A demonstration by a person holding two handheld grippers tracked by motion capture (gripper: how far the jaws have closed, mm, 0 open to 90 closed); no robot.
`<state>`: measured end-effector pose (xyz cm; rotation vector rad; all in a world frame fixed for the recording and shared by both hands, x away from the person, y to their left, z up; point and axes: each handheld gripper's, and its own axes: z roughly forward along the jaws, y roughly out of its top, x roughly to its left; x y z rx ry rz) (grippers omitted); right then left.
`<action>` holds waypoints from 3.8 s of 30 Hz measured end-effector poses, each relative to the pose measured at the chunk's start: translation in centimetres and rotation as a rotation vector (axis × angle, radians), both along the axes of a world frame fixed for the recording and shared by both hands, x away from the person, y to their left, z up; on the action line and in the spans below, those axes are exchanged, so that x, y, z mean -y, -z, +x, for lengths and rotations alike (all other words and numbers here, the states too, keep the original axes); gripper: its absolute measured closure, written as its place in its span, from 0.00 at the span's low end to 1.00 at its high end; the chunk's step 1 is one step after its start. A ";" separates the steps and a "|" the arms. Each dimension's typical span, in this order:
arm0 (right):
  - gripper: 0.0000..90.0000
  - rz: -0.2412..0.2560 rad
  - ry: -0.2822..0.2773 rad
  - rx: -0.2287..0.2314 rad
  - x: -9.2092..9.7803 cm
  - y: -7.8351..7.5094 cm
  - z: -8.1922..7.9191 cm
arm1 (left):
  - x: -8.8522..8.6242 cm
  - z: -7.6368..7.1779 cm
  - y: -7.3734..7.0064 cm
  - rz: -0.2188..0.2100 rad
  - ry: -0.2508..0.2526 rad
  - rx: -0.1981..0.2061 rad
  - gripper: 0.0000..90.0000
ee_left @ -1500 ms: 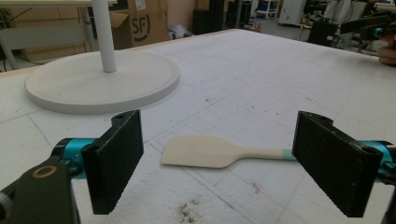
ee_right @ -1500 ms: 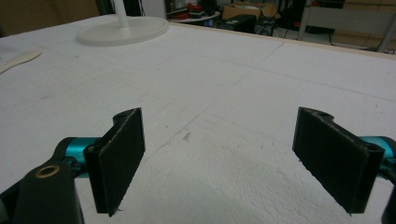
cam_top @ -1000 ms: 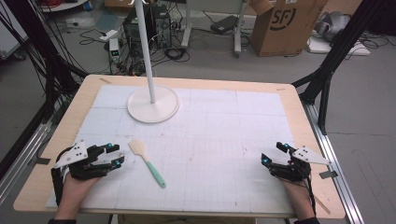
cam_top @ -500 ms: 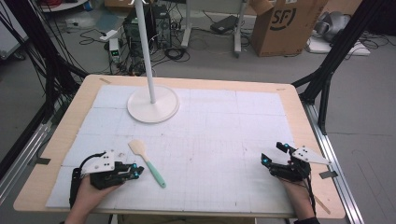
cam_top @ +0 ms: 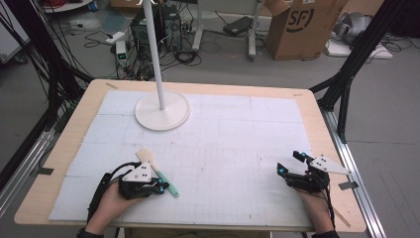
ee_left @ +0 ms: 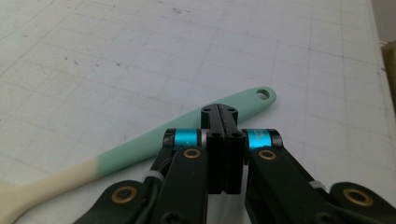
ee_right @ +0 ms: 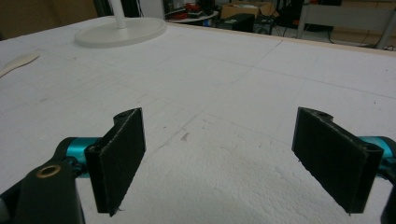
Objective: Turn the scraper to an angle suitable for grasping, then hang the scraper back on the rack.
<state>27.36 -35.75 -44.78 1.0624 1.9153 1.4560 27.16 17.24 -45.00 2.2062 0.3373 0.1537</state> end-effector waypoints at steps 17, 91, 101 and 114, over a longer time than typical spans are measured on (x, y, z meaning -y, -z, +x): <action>0.19 0.005 -0.001 -0.013 0.1 0.0 0.1 | 5.9 5.7 0.0 0.032 -0.345 0.050 1.00; 0.19 -0.017 0.001 -0.023 -0.2 0.0 0.2 | -10.3 4.3 -2.7 -0.415 -0.340 0.146 0.25; 0.19 -0.017 -0.002 -0.022 -0.2 0.0 0.2 | -7.5 7.3 -1.8 -0.327 -0.325 0.063 0.26; 0.19 -0.014 -0.001 -0.023 -0.2 0.0 0.2 | -4.0 10.0 -0.7 -0.134 -0.254 0.011 0.41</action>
